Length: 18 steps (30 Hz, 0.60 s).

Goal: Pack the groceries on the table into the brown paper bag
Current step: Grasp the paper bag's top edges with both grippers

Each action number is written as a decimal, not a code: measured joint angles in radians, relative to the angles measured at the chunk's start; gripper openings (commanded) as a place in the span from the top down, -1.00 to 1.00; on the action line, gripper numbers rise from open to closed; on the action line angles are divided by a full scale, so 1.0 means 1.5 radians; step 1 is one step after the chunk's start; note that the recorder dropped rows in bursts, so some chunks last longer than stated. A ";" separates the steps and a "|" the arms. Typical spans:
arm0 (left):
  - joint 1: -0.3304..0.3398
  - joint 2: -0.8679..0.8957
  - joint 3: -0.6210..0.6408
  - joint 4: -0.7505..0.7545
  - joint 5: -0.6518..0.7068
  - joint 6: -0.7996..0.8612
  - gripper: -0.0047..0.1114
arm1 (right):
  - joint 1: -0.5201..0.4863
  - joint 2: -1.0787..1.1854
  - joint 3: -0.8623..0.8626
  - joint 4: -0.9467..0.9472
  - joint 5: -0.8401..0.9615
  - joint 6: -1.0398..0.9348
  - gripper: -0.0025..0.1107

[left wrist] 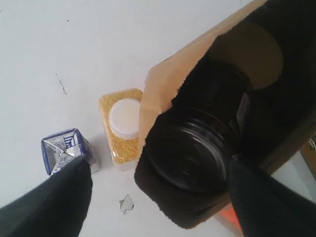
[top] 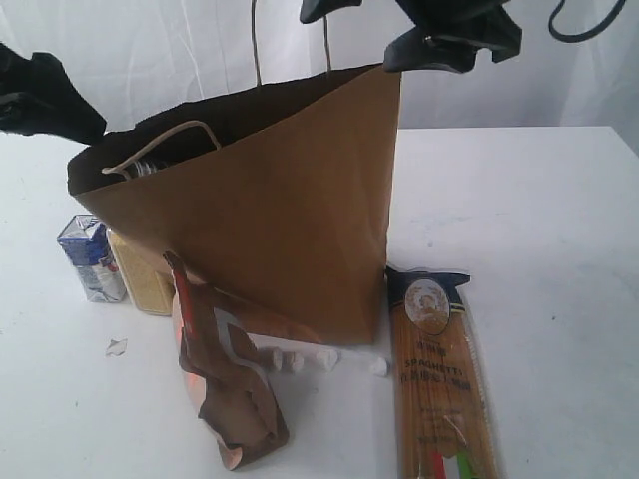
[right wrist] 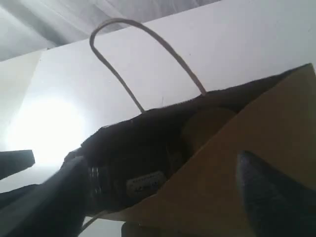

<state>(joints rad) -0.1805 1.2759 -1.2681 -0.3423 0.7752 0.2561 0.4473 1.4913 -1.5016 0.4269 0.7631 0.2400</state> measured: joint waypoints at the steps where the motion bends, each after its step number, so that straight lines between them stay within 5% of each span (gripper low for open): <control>1: -0.002 0.003 0.000 0.001 -0.001 -0.002 -0.42 | 0.000 0.011 -0.009 0.000 0.012 0.000 -0.36; 18: -0.003 0.026 0.000 0.014 -0.021 -0.007 -0.42 | 0.008 0.123 -0.093 -0.026 0.102 0.001 -0.36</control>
<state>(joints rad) -0.1845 1.3145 -1.2681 -0.3207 0.7436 0.2463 0.4587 1.6754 -1.6410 0.3882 0.9155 0.2418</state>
